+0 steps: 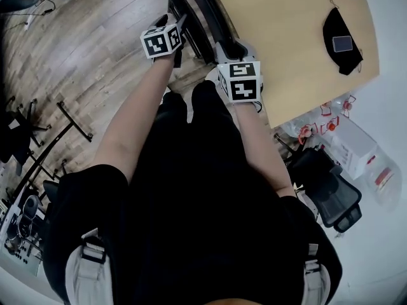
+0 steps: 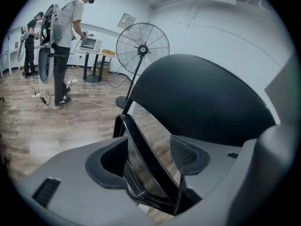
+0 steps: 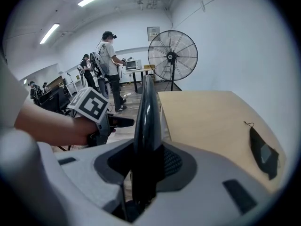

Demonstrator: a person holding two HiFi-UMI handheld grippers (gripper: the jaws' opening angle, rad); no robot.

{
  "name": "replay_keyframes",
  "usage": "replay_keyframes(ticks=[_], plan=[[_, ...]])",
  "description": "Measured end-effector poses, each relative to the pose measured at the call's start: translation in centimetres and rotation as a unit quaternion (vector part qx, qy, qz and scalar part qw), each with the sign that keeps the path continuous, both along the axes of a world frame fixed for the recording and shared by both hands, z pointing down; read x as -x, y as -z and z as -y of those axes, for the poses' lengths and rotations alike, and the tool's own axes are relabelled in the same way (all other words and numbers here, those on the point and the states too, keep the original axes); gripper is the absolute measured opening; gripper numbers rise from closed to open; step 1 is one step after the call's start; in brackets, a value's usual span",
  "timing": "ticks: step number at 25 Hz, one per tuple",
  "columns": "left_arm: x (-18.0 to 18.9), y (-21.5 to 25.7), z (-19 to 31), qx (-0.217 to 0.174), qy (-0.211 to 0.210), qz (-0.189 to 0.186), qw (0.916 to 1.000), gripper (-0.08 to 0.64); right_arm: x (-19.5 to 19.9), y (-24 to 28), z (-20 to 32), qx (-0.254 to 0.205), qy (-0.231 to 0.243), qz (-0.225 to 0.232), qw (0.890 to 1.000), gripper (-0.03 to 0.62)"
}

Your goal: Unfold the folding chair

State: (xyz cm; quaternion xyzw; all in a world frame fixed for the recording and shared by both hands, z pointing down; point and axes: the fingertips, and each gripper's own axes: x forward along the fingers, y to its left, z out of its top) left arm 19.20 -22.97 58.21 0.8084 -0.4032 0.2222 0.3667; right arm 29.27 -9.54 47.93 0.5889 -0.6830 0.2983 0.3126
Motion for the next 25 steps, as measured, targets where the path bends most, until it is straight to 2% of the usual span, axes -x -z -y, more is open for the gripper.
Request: replay_keyframes(ticks=[5,12,15,18,21,25], plan=[[-0.9,-3.6,1.4,0.038,0.042,0.010,0.9983,0.292,0.1,0.0,0.0,-0.005,0.000,-0.001,1.000,0.123],[-2.8,-7.6,2.6,0.065,0.063,0.037,0.9952,0.314,0.3,0.0,0.2,-0.011,0.007,0.001,1.000,0.123],[-2.9,-8.9,2.2,0.088,0.082,0.063,0.9908,0.325,0.3,-0.1,0.3,-0.013,0.009,0.002,1.000,0.123],[-2.9,-11.1,2.8,0.079,0.100,0.087,0.9880,0.327,0.3,-0.2,0.5,-0.013,0.010,0.003,1.000,0.123],[-4.1,-12.4,2.7,0.095,0.119,0.076,0.9854,0.327,0.2,-0.3,0.4,-0.013,0.013,0.005,1.000,0.123],[-4.2,-13.0,3.0,0.105,0.152,0.084,0.9792,0.325,0.3,-0.3,0.4,-0.015,0.017,0.008,1.000,0.123]])
